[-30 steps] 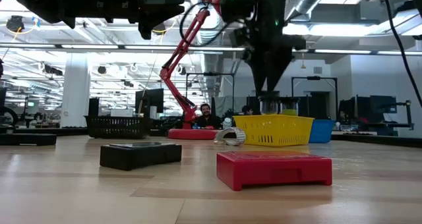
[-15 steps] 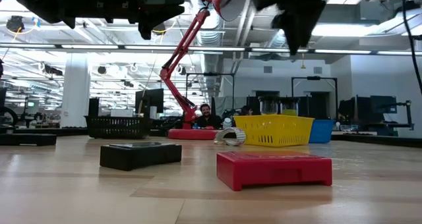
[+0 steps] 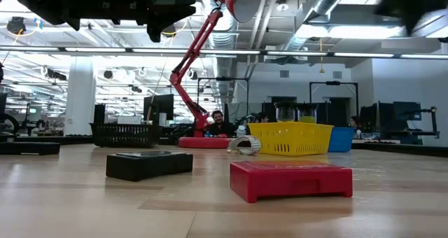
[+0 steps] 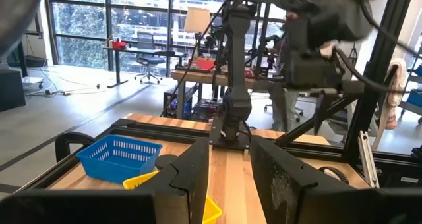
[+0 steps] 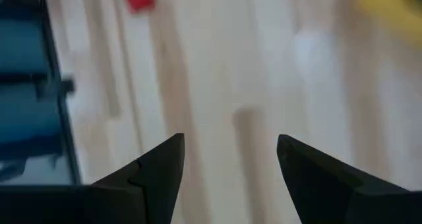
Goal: Pick & Place Office items
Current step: Put the red digital clock into the blue bin
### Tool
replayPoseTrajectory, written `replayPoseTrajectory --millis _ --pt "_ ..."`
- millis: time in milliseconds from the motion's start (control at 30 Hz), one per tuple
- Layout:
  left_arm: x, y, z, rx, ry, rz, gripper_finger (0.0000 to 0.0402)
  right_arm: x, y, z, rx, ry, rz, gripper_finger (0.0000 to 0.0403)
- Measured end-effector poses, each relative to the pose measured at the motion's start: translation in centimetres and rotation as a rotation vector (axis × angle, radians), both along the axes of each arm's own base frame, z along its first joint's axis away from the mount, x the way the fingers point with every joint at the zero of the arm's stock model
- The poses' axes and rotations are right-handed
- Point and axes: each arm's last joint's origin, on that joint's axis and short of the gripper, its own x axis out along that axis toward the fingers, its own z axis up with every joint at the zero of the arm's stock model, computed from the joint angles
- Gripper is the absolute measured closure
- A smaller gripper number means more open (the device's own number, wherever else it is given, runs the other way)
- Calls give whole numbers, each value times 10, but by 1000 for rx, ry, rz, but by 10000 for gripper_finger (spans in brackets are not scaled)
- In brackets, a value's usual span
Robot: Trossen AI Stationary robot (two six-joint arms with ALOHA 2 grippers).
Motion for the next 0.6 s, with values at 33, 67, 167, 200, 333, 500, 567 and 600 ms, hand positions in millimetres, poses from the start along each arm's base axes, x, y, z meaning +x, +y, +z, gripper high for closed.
replayPoseTrajectory --millis 33,67,167,200,333,500,567,600 --pt "0 0 0 0 0 0 294 -7 6 -5 6 18 -3 170" --pt "0 0 0 -2 0 0 294 -13 12 -10 10 35 -7 170" --pt "0 0 0 -3 0 0 294 -29 28 -24 8 75 -2 170" --pt "0 0 0 -3 0 0 294 -34 33 -28 12 77 3 170" --pt "0 0 0 -50 -6 -4 294 -42 47 -44 37 34 48 170" --pt "0 0 0 -85 -10 -5 294 -48 54 -61 -183 -213 193 170" --pt "0 0 0 -97 -11 -6 294 -47 53 -65 -257 -299 214 170" --pt "0 0 0 -113 -13 -6 294 -47 50 -68 -276 -319 228 170"
